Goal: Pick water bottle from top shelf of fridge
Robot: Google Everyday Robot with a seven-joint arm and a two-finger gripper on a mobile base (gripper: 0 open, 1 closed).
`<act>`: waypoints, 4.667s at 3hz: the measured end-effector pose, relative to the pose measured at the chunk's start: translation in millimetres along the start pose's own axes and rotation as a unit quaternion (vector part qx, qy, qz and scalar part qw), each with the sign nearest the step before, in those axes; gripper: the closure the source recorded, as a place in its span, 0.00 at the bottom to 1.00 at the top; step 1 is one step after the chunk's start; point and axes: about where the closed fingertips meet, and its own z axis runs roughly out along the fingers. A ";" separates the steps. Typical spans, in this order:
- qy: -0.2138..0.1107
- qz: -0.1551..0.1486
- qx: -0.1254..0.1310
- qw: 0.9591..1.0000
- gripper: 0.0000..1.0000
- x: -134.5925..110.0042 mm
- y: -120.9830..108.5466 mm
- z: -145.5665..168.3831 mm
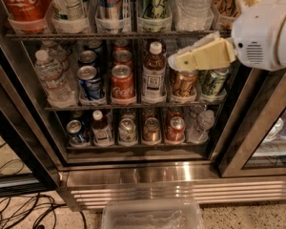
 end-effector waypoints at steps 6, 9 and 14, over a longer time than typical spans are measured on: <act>-0.092 0.075 0.202 0.972 0.00 -18.9 -26.4 19.8; -0.094 0.087 0.235 0.964 0.13 -18.6 -33.0 22.0; -0.139 0.073 0.324 0.933 0.29 -27.5 -74.9 43.4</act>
Offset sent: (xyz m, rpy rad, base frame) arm 0.0282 0.0217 -0.0002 0.2032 -0.2521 -0.0945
